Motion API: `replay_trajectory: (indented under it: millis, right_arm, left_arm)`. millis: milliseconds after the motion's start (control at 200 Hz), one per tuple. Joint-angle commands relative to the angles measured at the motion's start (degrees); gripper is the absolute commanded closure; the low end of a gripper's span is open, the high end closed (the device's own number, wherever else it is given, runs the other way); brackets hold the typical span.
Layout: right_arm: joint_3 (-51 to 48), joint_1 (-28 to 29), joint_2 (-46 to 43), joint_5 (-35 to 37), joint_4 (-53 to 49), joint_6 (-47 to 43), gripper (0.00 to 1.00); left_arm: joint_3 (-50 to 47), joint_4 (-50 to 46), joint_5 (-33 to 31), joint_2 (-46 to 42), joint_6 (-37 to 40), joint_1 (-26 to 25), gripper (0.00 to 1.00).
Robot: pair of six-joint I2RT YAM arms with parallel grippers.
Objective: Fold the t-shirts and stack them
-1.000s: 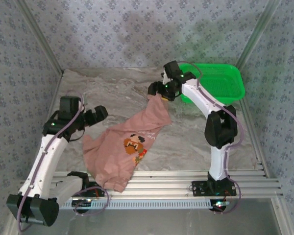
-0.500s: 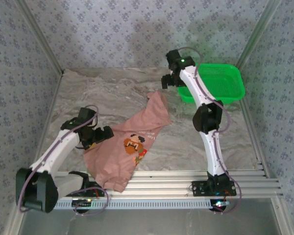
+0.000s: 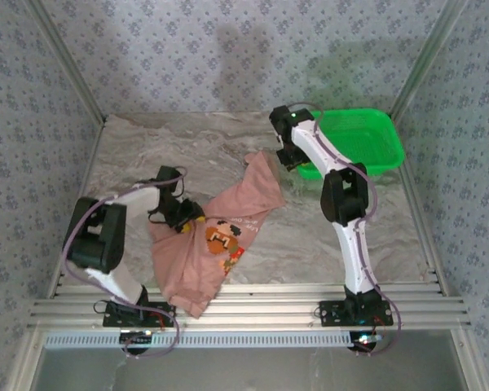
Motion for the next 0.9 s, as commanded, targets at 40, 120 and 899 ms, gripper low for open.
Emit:
replay_trajectory:
  millis: [40,120,899]
  right_arm:
    - [-14.80,1.79,-11.85,4.41,4.03,-4.31,0.89]
    - [-22.94,2.55,-18.11,7.17,6.05,-6.84,0.92]
    - [-76.52,-13.69,-72.45,-8.92,33.55,-62.50,0.37]
  left_arm:
    - [6.19,2.72,-0.77,11.51,-0.01,3.22,0.67]
    - [10.25,2.69,-0.37,14.08,-1.18,6.00,0.76]
    - [14.16,0.11,2.03,8.40,2.42,14.48,0.79]
